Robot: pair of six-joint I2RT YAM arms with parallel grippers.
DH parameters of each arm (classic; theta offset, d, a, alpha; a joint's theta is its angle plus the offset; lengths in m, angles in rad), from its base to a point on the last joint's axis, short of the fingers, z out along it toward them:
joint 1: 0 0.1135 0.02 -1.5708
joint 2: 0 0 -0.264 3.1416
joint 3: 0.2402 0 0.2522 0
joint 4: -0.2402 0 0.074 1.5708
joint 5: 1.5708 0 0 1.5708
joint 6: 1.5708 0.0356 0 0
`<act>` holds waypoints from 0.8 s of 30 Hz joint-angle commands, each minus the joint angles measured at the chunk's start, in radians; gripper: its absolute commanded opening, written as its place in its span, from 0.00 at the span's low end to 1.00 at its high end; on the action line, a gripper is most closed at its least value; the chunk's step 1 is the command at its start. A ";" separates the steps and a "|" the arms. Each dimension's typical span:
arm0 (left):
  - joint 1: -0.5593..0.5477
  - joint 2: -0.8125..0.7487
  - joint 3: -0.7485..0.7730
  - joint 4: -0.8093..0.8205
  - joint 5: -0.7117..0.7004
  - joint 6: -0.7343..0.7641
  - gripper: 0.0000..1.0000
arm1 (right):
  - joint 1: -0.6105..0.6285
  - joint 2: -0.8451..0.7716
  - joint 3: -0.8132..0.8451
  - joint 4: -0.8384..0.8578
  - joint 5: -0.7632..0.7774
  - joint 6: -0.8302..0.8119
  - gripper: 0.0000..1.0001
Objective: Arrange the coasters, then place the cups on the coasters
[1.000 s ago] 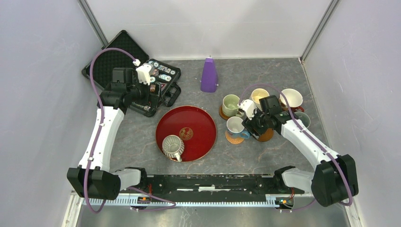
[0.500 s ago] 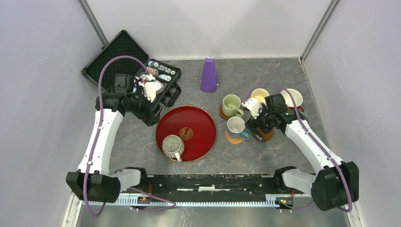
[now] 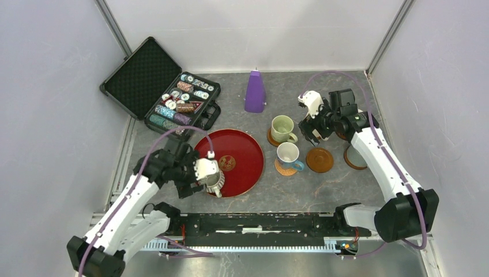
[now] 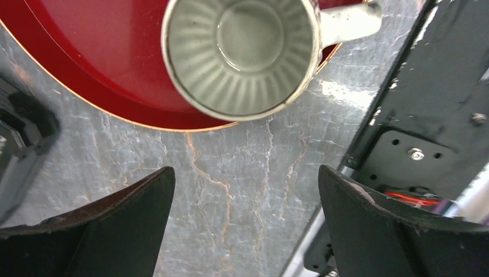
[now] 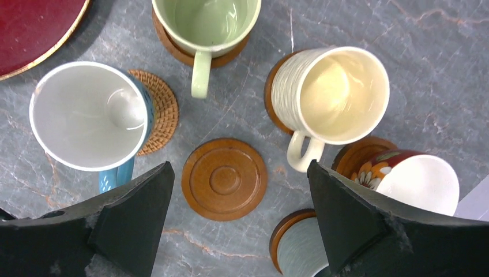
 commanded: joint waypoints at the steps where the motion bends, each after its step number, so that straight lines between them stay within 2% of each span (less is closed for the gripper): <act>1: -0.154 -0.099 -0.096 0.230 -0.207 -0.122 1.00 | -0.005 0.029 0.074 -0.003 -0.027 0.025 0.93; 5: -0.275 -0.107 -0.171 0.356 -0.345 -0.244 1.00 | -0.004 0.035 0.078 0.006 -0.030 0.035 0.93; 9: -0.316 -0.069 -0.182 0.476 -0.356 -0.348 1.00 | -0.004 0.056 0.101 0.005 -0.039 0.044 0.93; 13: -0.393 -0.019 -0.198 0.592 -0.390 -0.373 1.00 | -0.003 0.071 0.132 0.005 -0.033 0.045 0.93; 17: -0.434 0.093 -0.169 0.683 -0.443 -0.408 1.00 | -0.004 0.078 0.155 0.010 -0.028 0.047 0.93; 20: -0.435 0.208 -0.117 0.758 -0.516 -0.471 1.00 | -0.005 0.085 0.166 0.018 -0.032 0.046 0.93; 24: -0.431 0.315 -0.065 0.824 -0.545 -0.490 1.00 | -0.004 0.098 0.193 0.033 -0.065 0.039 0.92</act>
